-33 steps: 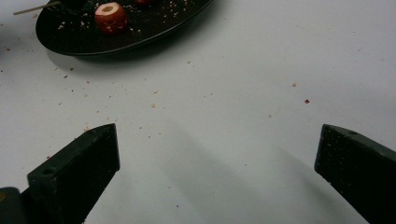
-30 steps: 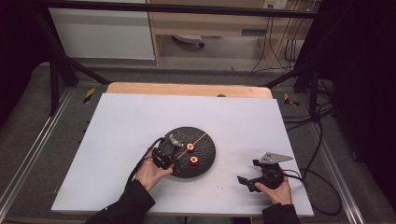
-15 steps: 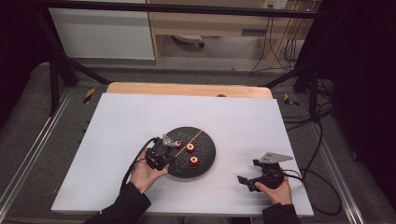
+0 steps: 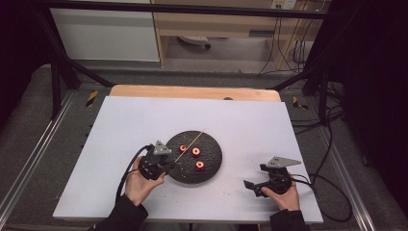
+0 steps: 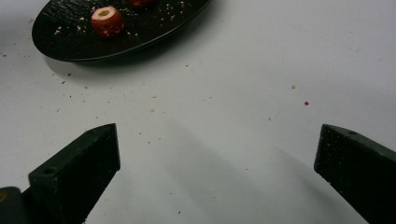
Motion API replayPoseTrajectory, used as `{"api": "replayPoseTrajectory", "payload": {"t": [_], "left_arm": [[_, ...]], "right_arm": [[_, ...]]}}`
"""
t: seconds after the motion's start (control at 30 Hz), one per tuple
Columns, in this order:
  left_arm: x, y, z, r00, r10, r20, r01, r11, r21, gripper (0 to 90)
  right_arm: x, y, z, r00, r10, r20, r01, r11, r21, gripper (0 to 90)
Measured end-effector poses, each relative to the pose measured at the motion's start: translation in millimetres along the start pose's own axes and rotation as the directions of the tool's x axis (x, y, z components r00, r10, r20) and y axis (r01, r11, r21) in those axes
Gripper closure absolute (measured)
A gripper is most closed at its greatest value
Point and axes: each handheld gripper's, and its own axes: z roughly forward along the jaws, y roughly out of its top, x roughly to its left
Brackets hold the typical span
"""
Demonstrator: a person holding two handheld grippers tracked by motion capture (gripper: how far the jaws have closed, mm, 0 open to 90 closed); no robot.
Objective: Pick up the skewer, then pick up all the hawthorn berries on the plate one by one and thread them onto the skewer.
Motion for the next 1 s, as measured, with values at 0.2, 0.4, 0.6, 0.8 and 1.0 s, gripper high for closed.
{"api": "replayPoseTrajectory", "payload": {"t": [0.2,0.4,0.6,0.8,1.0], "left_arm": [[2.1,-10.8,-7.0,0.9999,-0.006,0.012,0.007,0.9990,-0.044,88.3],[4.9,-20.6,-11.8,0.9998,-0.010,0.018,0.011,0.9965,-0.083,88.3],[7.7,-30.2,-16.3,0.9996,0.001,0.027,0.002,0.9933,-0.116,88.4],[9.9,-41.5,-19.6,0.9992,-0.001,0.039,0.007,0.9904,-0.138,88.3],[14.6,-51.8,-23.0,0.9985,-0.008,0.054,0.016,0.9885,-0.150,88.3]], "right_arm": [[2.1,1.8,2.3,1.0000,-0.006,0.003,0.006,1.000,0.004,0.9],[4.5,3.7,4.6,0.9999,-0.011,0.000,0.011,1.000,0.008,0.8],[8.2,6.0,7.0,0.9999,-0.012,0.003,0.012,1.000,0.012,0.8],[13.1,10.7,10.8,0.9999,-0.015,0.007,0.015,1.000,0.020,0.7],[21.3,19.2,15.5,0.9999,-0.014,0.006,0.014,0.999,0.030,0.6]]}}
